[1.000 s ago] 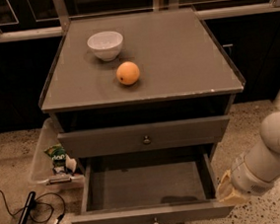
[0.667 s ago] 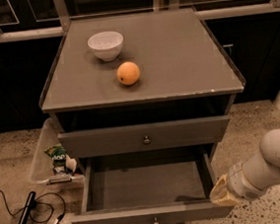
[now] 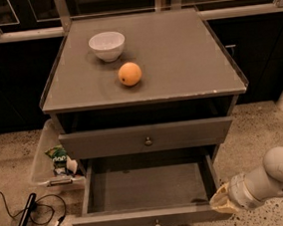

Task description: Close middle drawer

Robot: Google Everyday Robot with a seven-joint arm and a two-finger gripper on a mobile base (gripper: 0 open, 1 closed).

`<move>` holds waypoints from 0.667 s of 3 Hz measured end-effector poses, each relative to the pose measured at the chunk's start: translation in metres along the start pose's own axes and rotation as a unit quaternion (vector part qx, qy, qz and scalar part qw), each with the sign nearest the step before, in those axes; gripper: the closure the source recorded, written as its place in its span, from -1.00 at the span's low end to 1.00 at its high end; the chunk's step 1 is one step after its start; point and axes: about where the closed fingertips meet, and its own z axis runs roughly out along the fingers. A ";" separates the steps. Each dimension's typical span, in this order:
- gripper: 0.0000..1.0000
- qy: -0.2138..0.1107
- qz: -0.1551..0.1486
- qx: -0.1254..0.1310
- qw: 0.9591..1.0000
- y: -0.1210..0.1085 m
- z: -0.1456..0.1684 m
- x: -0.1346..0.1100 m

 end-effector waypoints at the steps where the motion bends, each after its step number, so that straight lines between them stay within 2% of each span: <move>1: 1.00 0.007 0.009 -0.013 1.000 0.004 0.028 0.010; 2: 1.00 0.006 0.017 -0.028 0.999 0.004 0.069 0.024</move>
Offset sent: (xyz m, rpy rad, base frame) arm -0.0055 0.0317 -0.1267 0.0274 0.1074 -0.0018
